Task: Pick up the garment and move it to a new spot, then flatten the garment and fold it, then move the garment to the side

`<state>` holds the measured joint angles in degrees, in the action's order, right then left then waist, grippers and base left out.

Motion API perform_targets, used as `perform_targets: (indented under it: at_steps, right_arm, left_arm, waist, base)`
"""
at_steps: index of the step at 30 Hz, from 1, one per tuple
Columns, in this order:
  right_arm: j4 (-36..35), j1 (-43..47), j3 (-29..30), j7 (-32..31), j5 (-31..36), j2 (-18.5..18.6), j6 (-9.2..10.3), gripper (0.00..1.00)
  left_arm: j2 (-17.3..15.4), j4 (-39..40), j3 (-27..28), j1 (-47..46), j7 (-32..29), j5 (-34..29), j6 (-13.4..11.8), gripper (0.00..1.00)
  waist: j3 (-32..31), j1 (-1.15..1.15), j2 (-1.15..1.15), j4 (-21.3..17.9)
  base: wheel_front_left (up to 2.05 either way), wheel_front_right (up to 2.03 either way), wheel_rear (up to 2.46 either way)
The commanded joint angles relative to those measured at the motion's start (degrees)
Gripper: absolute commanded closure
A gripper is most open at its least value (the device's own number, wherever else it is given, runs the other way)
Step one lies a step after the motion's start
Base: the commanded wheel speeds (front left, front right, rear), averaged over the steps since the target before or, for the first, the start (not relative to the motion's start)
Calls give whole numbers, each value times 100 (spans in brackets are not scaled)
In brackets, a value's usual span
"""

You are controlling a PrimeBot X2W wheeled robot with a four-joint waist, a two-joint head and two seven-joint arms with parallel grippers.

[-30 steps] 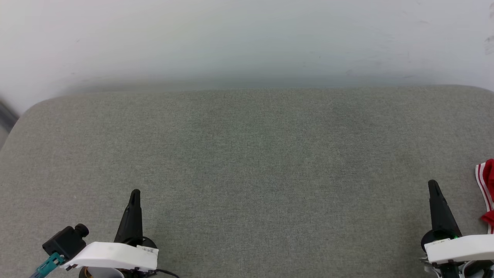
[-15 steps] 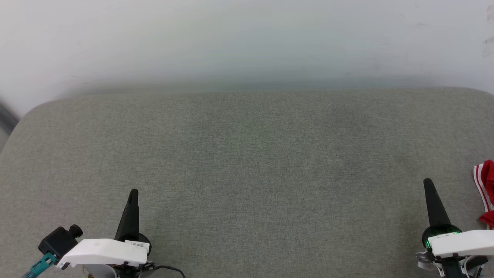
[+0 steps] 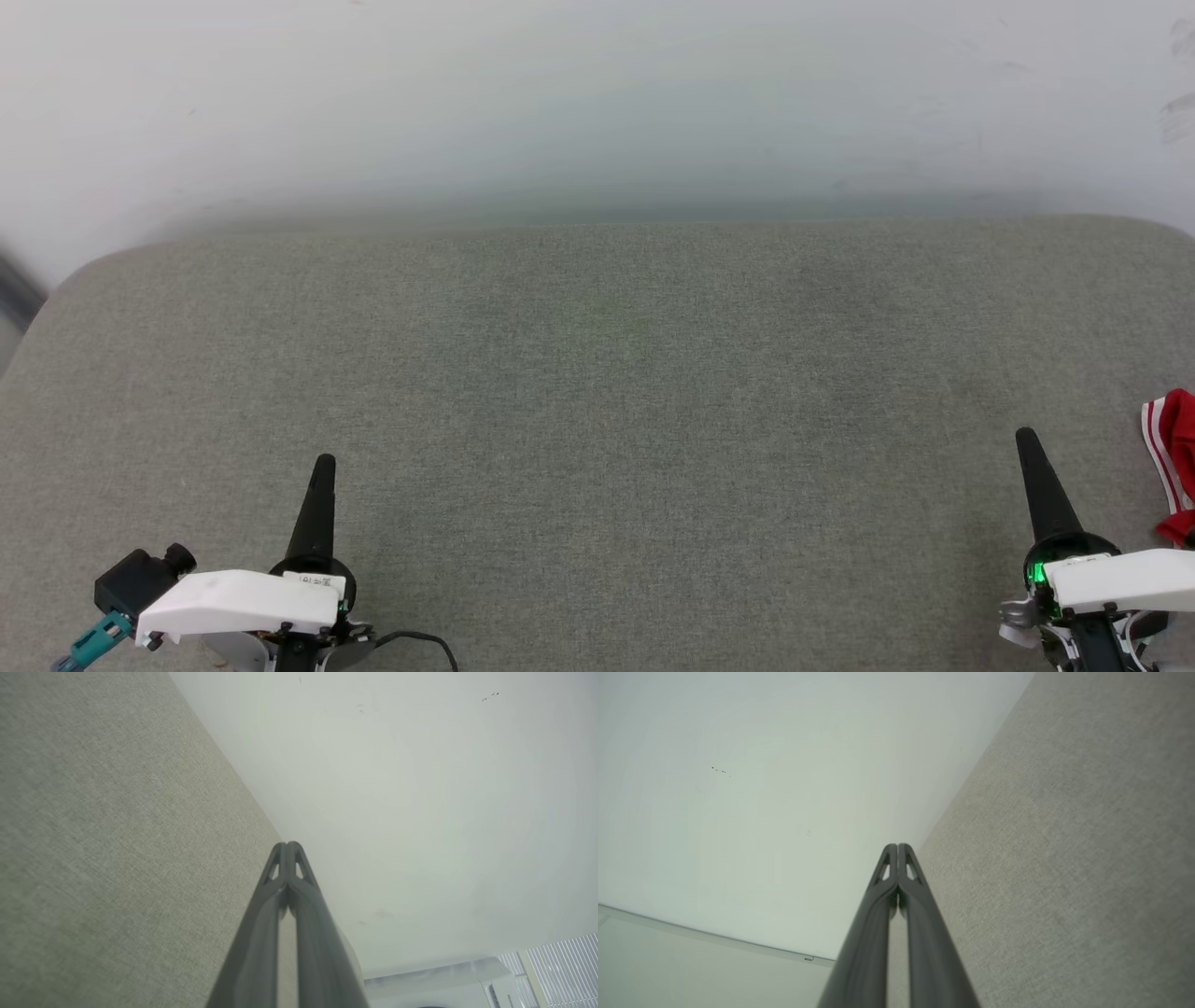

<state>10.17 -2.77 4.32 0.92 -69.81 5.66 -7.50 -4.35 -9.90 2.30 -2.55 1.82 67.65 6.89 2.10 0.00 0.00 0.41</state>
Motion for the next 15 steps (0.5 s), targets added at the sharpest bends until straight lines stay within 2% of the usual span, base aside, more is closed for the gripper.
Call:
perform_targets:
  at_steps: [1, 15]
  right_arm:
    - [-12, -117, 18, -27, -119, -10, 1, 100]
    - [109, -202, 48, -225, -800, -75, 1, 100]
  left_arm:
    - [-20, 10, 25, -111, -26, 121, 24, 100]
    - [-13, -118, 92, -193, -233, 891, 38, 100]
  waist:
    - [-3, 0, 0, -1]
    - [-52, 0, 0, -11]
  base:
    - [0, 0, 0]
    - [0, 0, 0]
